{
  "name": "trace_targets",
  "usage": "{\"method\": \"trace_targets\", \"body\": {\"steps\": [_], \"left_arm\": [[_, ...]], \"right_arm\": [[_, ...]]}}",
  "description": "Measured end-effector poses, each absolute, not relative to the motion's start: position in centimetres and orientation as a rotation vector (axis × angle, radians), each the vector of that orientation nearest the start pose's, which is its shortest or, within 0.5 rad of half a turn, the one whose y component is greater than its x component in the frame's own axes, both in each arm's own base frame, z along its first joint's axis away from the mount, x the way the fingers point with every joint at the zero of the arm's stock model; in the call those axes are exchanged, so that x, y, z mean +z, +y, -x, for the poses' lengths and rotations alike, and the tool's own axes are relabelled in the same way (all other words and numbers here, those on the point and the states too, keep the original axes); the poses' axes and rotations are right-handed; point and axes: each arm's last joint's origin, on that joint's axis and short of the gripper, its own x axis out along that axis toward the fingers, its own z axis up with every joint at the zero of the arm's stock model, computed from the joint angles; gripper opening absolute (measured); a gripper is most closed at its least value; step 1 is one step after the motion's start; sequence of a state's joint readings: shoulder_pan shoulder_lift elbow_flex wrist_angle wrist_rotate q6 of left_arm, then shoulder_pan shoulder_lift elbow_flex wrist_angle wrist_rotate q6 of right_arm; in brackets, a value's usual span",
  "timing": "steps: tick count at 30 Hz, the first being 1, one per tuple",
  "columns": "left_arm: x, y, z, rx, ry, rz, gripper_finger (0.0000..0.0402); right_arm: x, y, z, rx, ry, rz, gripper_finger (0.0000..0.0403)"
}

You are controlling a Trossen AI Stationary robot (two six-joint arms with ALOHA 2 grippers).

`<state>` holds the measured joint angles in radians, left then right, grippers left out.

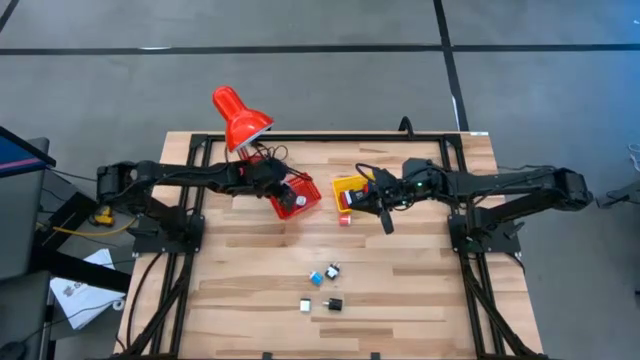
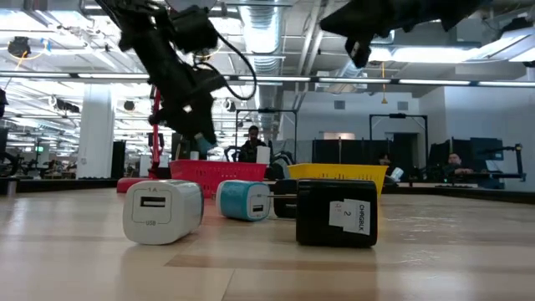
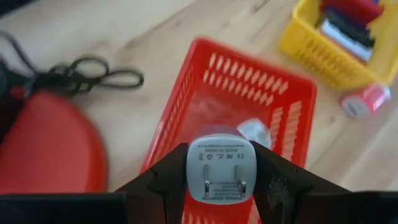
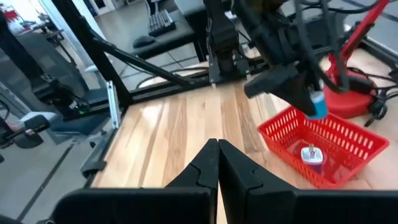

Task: Pick & Place Office items
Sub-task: Put the bottom blue charger adapter into the red bin

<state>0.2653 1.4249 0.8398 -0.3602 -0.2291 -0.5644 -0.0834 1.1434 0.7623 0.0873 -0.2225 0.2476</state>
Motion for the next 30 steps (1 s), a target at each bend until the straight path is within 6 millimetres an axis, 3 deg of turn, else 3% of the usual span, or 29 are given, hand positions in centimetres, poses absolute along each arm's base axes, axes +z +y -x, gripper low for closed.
{"method": "trace_targets", "body": {"steps": [9,16,30], "left_arm": [[17.4,7.9,-27.0,0.714,0.936,0.528,0.0143],[15.6,7.9,-27.4,0.723,1.013,0.525,0.0143],[15.1,7.9,-27.5,0.716,1.034,0.534,0.0151]], "right_arm": [[25.9,-1.3,-27.0,0.107,0.373,-0.313,0.0000],[25.9,-1.0,-27.6,0.127,0.331,-0.306,0.0000],[26.0,-1.0,-27.6,0.128,0.327,-0.308,0.0000]]}}
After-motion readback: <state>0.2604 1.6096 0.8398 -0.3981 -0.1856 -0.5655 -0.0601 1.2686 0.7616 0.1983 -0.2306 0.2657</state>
